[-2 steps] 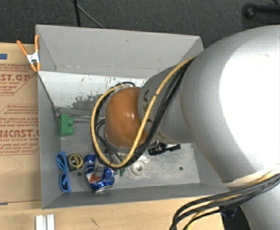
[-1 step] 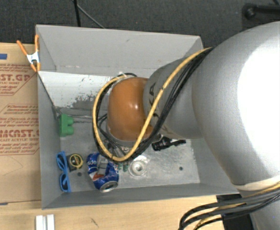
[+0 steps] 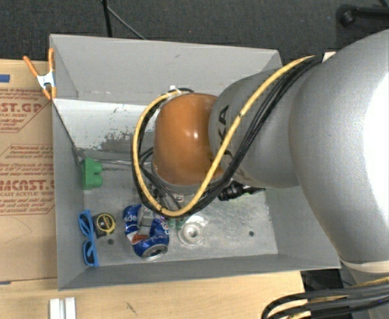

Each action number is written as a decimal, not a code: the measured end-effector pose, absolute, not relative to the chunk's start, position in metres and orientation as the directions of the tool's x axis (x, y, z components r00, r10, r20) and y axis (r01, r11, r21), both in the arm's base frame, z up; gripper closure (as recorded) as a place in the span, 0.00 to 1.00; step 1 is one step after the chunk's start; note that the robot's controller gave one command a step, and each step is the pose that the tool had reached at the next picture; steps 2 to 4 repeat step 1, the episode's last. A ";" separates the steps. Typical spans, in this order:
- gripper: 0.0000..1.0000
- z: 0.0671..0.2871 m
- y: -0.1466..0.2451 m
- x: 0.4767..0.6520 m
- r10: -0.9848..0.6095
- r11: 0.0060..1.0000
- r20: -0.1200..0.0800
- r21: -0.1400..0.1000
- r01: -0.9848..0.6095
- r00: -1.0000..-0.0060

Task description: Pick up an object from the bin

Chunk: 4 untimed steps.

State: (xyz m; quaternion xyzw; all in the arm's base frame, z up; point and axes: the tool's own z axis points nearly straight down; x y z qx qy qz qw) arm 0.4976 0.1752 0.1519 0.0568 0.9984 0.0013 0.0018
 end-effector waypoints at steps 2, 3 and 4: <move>1.00 0.184 0.176 0.498 0.112 0.994 -0.003 0.003 0.112 -0.994; 1.00 0.184 0.176 0.498 0.112 0.994 -0.003 0.003 0.112 -0.994; 1.00 0.184 0.176 0.498 0.112 0.994 -0.003 0.003 0.112 -0.994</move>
Offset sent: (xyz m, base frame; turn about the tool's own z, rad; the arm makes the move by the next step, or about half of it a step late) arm 0.0000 -0.0001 0.0302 0.0000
